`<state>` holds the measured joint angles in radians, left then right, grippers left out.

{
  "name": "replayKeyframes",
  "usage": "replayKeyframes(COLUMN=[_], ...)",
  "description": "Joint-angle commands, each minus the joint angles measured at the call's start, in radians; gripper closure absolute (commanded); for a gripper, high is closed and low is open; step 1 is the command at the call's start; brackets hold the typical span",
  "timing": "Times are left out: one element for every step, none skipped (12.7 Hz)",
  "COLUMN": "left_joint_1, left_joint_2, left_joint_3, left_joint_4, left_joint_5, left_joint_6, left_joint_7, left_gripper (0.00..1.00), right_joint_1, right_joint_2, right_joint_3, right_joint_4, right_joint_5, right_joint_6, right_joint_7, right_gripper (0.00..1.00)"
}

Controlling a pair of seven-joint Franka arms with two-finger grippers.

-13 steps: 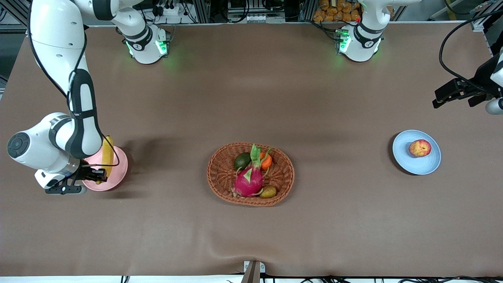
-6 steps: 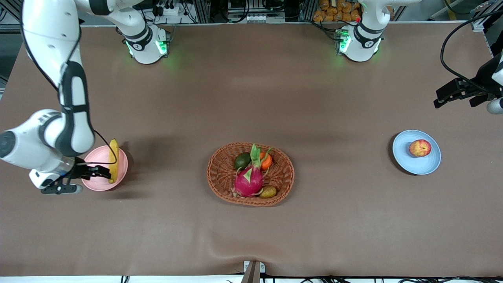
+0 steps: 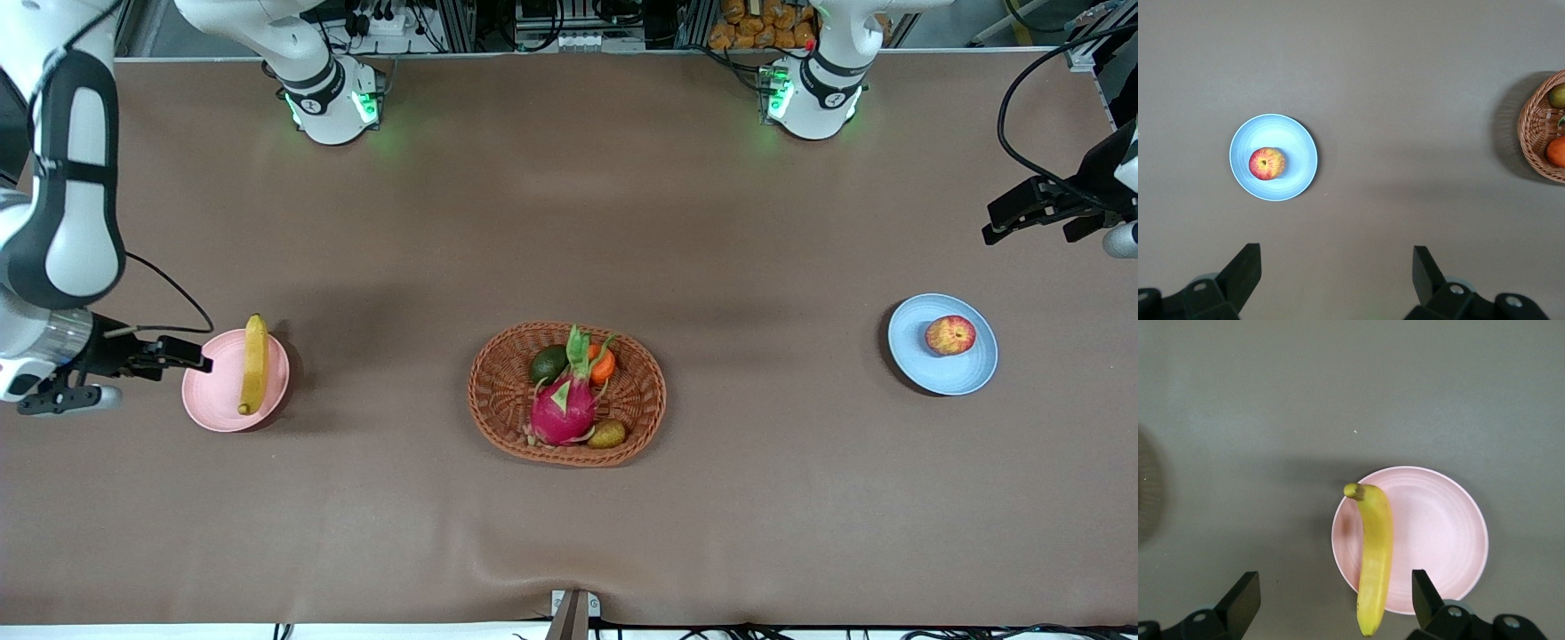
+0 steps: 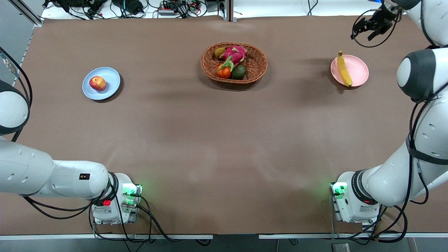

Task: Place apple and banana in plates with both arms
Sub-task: 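Lower the banana onto the pink plate and open the right gripper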

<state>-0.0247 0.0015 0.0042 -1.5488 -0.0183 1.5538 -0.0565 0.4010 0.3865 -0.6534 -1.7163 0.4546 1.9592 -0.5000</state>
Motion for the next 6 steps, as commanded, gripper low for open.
replayKeyframes(left_joint_1=[0.005,0.005,0.005,0.005,0.005,0.005], left_joint_2=[-0.005,-0.003,-0.003,-0.005,-0.002,-0.001], left_joint_3=[-0.004,-0.004,-0.004,-0.004,-0.003,-0.004], left_joint_4=[0.004,0.004,0.004,0.004,0.004,0.003], left_joint_5=[0.009,0.011,0.012,0.014,0.014,0.014], left_joint_6=[0.002,0.002,0.002,0.0,0.0,0.0], left_joint_7=[0.018,0.018,0.018,0.023,0.041,0.046], left_gripper=[0.0,0.0,0.0,0.0,0.0,0.0], right_joint_1=[-0.069,-0.141,-0.199,-0.243,-0.281,-0.327], right_joint_2=[-0.141,-0.185,-0.227,-0.269,-0.308,-0.349], right_joint_3=[0.136,0.231,0.301,0.351,0.392,0.446], right_joint_4=[-0.016,-0.014,-0.014,-0.014,-0.014,-0.014], right_joint_5=[-0.182,-0.235,-0.269,-0.296,-0.309,-0.326], right_joint_6=[-0.052,-0.084,-0.121,-0.164,-0.207,-0.262], right_joint_7=[0.144,0.188,0.216,0.242,0.267,0.294], right_gripper=[0.0,0.0,0.0,0.0,0.0,0.0])
